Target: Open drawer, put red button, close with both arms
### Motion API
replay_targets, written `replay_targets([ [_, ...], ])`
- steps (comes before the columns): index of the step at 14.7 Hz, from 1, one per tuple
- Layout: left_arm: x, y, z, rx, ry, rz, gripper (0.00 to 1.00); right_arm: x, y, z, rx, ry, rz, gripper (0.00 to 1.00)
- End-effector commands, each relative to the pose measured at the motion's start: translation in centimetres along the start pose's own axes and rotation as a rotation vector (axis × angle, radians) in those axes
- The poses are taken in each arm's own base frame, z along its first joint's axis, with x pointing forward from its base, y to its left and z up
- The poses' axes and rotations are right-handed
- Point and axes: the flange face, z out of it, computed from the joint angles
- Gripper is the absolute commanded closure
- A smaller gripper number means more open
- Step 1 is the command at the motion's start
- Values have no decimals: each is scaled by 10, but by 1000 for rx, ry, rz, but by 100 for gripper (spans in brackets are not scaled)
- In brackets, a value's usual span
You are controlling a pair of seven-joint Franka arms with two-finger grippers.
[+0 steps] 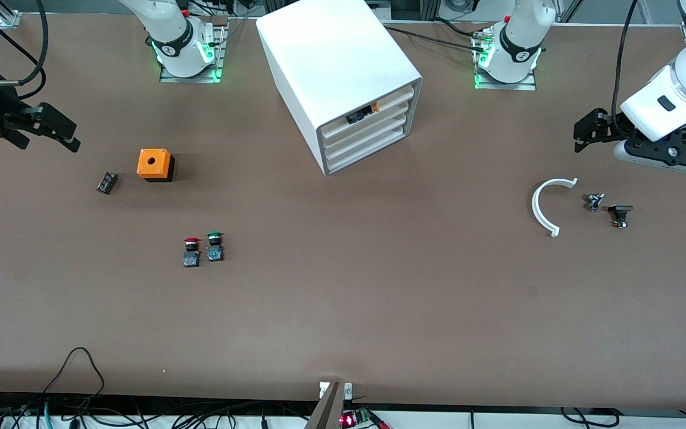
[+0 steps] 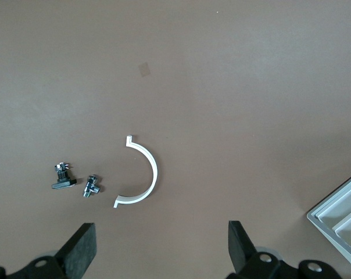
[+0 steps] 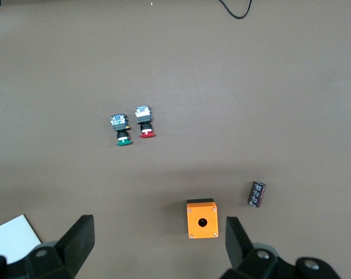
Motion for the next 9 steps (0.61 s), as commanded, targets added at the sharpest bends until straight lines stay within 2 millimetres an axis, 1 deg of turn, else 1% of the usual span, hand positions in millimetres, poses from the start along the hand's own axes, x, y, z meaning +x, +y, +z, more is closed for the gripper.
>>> replay_targets([
  [1,1,0,-3,-9,-4,14,0,3,-1,-6,5,-5,-7,0],
  [2,2,0,-1,-10,-7,14,0,4,1,-9,2,-3,-7,0],
  [3,2,1,-1,-10,-7,14,0,5,0,-18,3,9,-7,0],
  [4,2,0,-1,-10,-7,11,0,13,1,-16,2,7,-6,0],
  [5,2,1,-1,-10,-8,14,0,18,-2,-9,7,-7,-7,0],
  [7,2,-2,-1,-12,-8,15,0,19,-17,-1,1,-24,-25,0],
  [9,1,-5,0,-14,-11,9,0,25,-21,18,7,-54,-24,0],
])
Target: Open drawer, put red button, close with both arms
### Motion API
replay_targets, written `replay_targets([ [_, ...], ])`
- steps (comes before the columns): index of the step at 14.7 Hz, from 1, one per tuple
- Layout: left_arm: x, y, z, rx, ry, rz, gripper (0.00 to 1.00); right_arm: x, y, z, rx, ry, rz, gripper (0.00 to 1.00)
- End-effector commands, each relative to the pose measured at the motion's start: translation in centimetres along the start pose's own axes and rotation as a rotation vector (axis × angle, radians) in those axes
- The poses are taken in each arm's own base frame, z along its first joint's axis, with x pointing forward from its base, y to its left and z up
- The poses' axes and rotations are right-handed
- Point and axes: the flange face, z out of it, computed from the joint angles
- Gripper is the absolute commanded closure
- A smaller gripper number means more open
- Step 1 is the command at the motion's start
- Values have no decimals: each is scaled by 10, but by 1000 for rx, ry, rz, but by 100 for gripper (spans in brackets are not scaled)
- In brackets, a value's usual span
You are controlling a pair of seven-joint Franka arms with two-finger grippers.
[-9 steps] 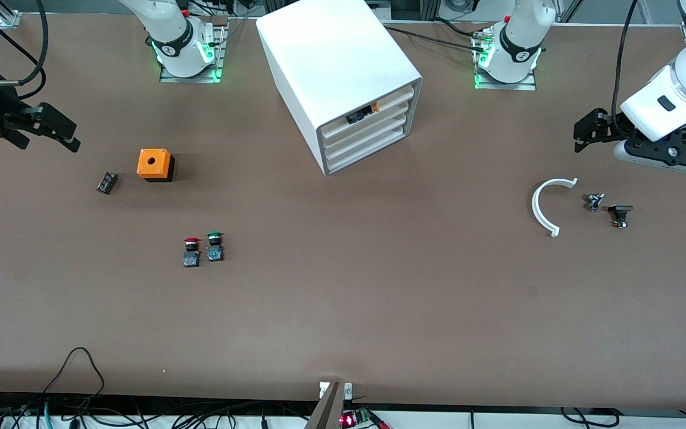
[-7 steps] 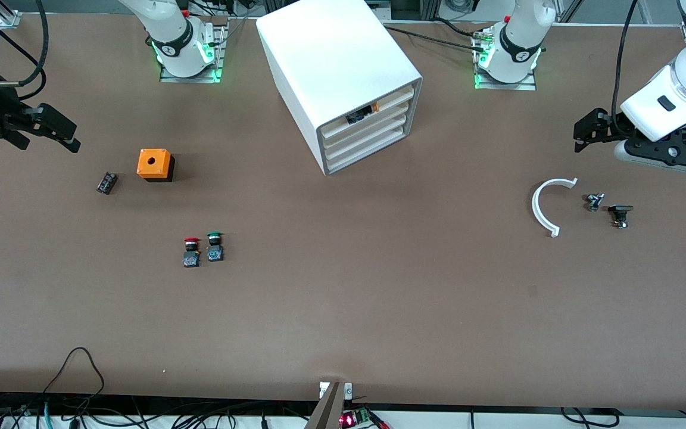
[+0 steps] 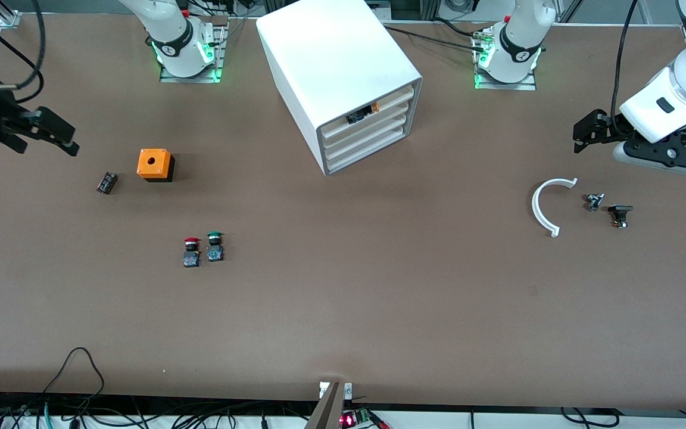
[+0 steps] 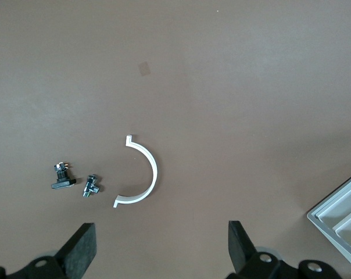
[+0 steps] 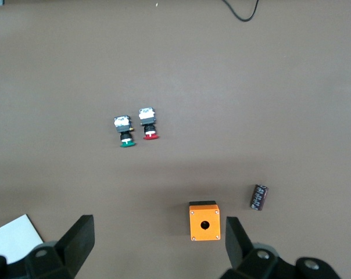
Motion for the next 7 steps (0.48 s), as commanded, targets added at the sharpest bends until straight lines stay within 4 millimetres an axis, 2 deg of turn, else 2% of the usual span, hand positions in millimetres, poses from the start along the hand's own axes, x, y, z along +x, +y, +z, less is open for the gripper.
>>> replay_targets([
  [1,0,-5,-1,-17,-10,9,0,15,-10,23,7,-46,-10,0],
  [5,-2,-7,1,-19,-23,9,0,33,-47,77,5,-94,-71,0],
  [7,-2,-9,1,-20,-25,3,0,45,-55,105,5,-95,-81,0],
])
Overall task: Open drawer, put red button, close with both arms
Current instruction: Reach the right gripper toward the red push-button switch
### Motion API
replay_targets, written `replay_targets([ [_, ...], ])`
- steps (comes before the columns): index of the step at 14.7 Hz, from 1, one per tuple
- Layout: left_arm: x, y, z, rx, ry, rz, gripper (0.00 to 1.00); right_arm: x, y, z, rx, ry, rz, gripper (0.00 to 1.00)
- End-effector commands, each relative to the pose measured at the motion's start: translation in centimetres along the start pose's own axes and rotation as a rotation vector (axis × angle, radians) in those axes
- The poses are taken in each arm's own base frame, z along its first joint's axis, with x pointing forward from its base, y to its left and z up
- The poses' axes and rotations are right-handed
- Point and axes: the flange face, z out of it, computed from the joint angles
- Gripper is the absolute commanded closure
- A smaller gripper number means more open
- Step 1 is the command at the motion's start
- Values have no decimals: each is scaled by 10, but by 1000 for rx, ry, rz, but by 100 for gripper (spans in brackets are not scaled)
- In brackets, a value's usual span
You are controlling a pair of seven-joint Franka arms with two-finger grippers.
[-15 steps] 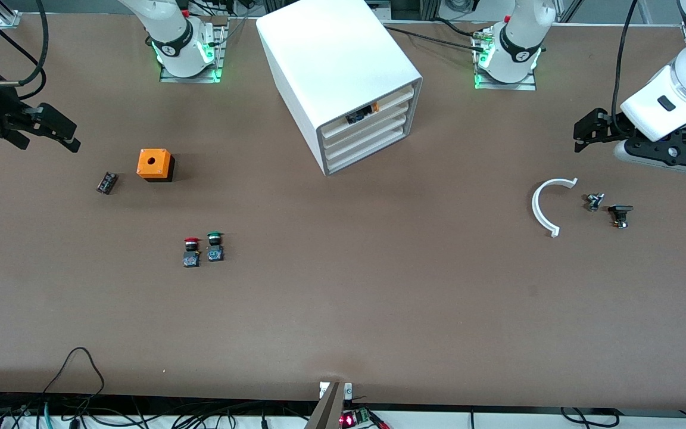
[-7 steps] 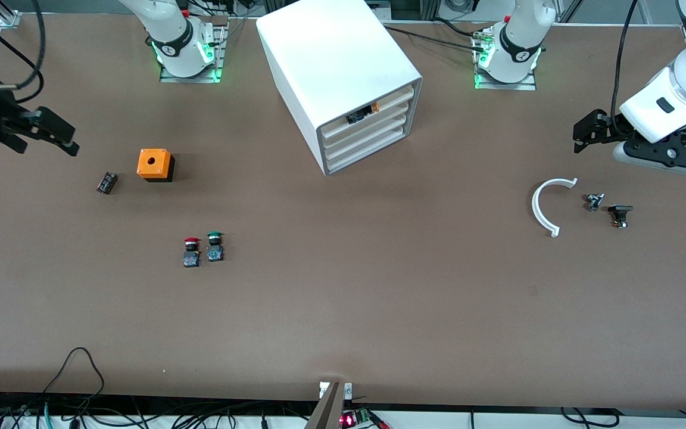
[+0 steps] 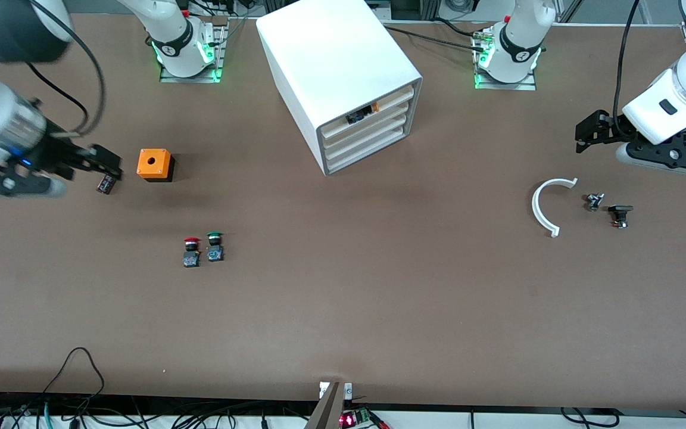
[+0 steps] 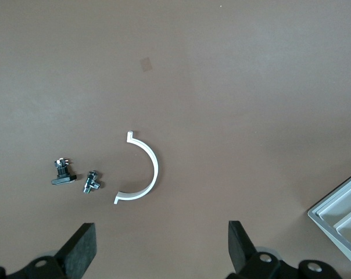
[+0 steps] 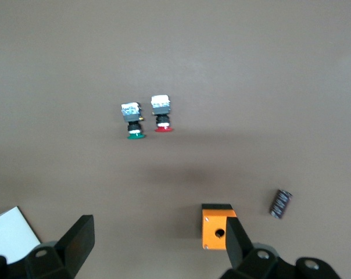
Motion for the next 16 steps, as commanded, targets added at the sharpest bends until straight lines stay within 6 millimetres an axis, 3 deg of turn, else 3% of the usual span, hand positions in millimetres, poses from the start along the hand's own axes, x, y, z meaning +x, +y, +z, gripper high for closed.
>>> replay_targets([
  [1,0,-8,0,-22,-12,5,0,23,-12,33,9,-11,-20,0],
  [5,-2,-9,8,-61,-42,-2,0,45,-34,90,10,-20,-40,0],
  [9,-20,9,28,-192,-253,21,0,61,-49,134,13,-7,-52,0],
  [12,-23,21,57,-295,-404,78,0,72,-49,182,11,-17,-57,0],
  [16,-8,32,92,-522,-428,227,0,87,-27,252,0,-25,-91,0],
])
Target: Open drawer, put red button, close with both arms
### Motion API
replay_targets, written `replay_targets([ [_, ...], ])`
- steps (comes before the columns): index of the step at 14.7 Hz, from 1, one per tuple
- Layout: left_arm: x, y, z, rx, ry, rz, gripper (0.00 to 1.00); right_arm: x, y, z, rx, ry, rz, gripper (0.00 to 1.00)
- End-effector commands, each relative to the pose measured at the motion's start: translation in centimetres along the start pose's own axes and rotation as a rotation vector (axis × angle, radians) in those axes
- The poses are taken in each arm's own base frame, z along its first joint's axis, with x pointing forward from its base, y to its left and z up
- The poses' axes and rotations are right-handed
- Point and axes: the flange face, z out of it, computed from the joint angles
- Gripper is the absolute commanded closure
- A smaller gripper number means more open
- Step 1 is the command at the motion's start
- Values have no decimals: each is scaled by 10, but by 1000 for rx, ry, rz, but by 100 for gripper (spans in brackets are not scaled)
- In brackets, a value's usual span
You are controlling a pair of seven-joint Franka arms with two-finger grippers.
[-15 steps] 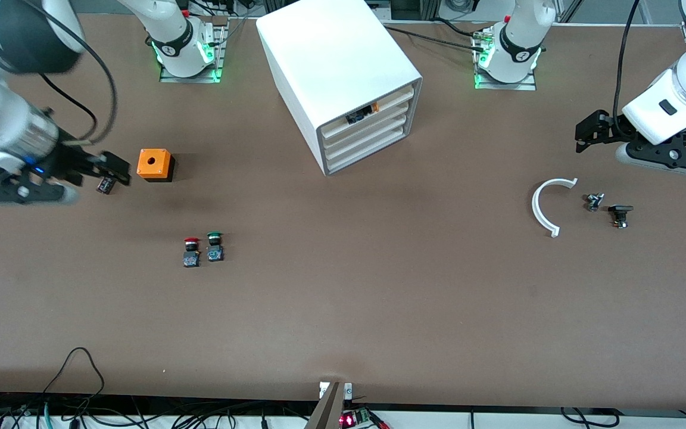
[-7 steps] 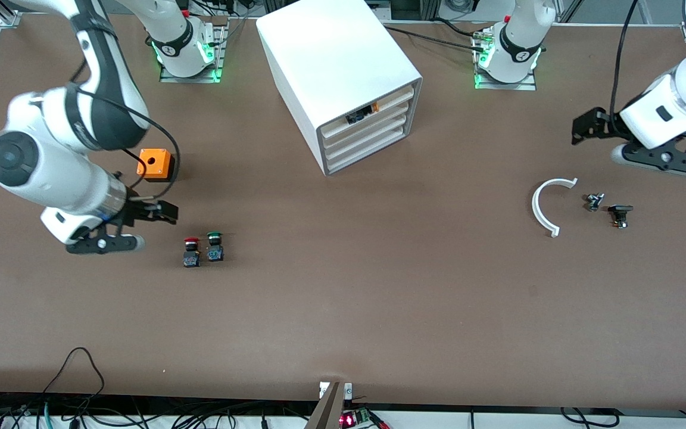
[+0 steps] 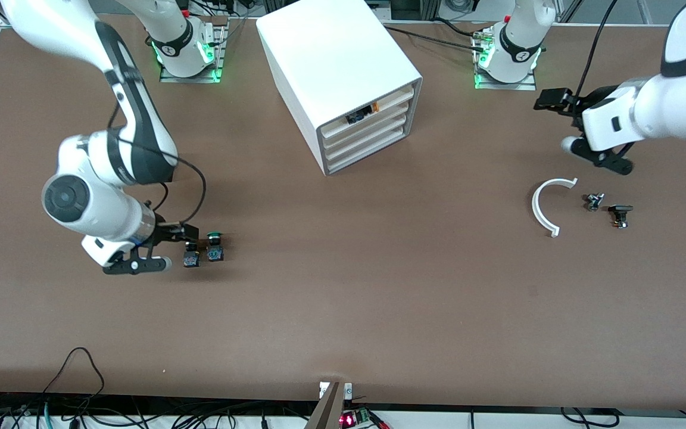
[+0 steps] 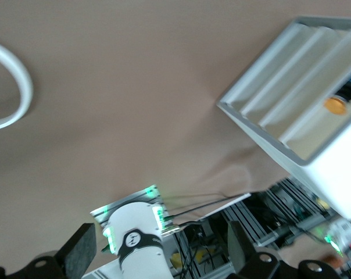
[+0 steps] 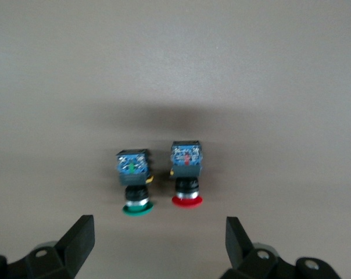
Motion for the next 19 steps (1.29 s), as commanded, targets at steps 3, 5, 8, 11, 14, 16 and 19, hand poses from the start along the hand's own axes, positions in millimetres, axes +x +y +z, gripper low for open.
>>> replay_targets([
  [3,53,-16,48,-331,-35,204,0,16,31,61,6,7,-12,0],
  [5,82,-16,79,-424,-52,231,0,18,37,77,8,5,-2,0],
  [8,98,-8,131,-492,45,348,0,17,36,87,13,-3,3,0],
  [11,95,-11,192,-661,179,391,2,19,35,103,13,3,3,0],
  [14,90,-1,255,-759,235,415,8,17,32,118,15,-8,1,0],
  [16,90,9,288,-772,277,400,11,17,28,121,14,-9,-2,2],
  [19,88,26,325,-791,332,411,24,16,26,121,15,-11,0,24],
])
